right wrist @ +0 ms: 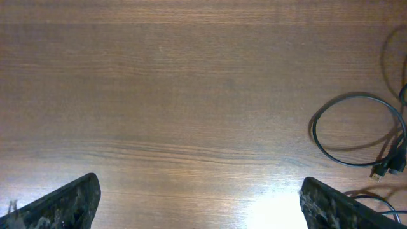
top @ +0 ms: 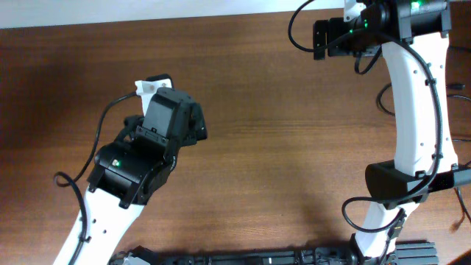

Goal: Untangle cables

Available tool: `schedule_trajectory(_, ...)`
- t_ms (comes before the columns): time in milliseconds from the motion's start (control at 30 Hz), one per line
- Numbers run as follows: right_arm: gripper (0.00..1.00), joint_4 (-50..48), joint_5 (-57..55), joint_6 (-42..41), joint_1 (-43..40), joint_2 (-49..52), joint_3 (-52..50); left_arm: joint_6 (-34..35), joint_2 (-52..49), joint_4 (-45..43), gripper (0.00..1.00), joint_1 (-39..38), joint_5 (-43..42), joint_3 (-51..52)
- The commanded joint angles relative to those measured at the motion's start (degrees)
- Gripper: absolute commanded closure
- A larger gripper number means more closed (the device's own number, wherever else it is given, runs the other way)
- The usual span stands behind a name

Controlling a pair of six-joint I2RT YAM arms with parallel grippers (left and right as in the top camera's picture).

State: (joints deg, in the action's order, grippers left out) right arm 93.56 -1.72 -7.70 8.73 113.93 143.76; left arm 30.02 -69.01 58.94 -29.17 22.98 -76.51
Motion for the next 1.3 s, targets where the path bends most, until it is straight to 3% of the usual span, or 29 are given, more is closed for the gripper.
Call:
schedule_trajectory(0, 0.01, -0.13, -0.92, -0.04, 0.26, -0.13, -0.22, -0.07, 1.38, 1.46, 0.01, 0.11, 0.61, -0.63)
schedule_trajectory(133, 0.01, -0.13, -0.92, -0.04, 0.26, -0.13, -0.22, -0.35, 5.11, 0.66, 0.01, 0.11, 0.63, 3.72)
schedule_trajectory(200, 0.01, -0.13, -0.92, -0.04, 0.26, -0.13, -0.22, -4.96, 7.72, -3.54, 0.01, 0.09, -0.24, 8.04)
schedule_trajectory(367, 0.01, -0.13, -0.92, -0.04, 0.26, -0.13, -0.22, -20.48, 16.17, -22.64, 0.01, 0.94, -9.44, 21.73)
schedule_trajectory(567, 0.01, -0.13, -0.92, -0.04, 0.26, -0.13, -0.22, -22.49, 28.92, -45.46, 0.01, 6.99, -17.84, 41.88)
schedule_trajectory(800, 0.01, -0.13, -0.92, -0.04, 0.26, -0.13, -0.22, -28.83, 46.56, -76.72, 0.01, 9.81, -18.27, 65.55)
schedule_trajectory(867, 0.01, -0.11, -0.92, -0.04, 0.26, -0.13, -0.22, -28.81, 49.96, -81.46, 0.01, 10.58, -18.29, 69.40)
schedule_trajectory(1033, 0.01, -0.13, -0.92, -0.04, 0.26, -0.13, -0.22, -28.79, 59.45, -82.84, 0.01, 13.22, -18.47, 76.08)
schedule_trajectory(1267, 0.01, -0.11, -0.92, -0.04, 0.26, -0.13, -0.22, -28.76, 68.96, -66.45, 0.01, 17.88, -19.23, 76.04)
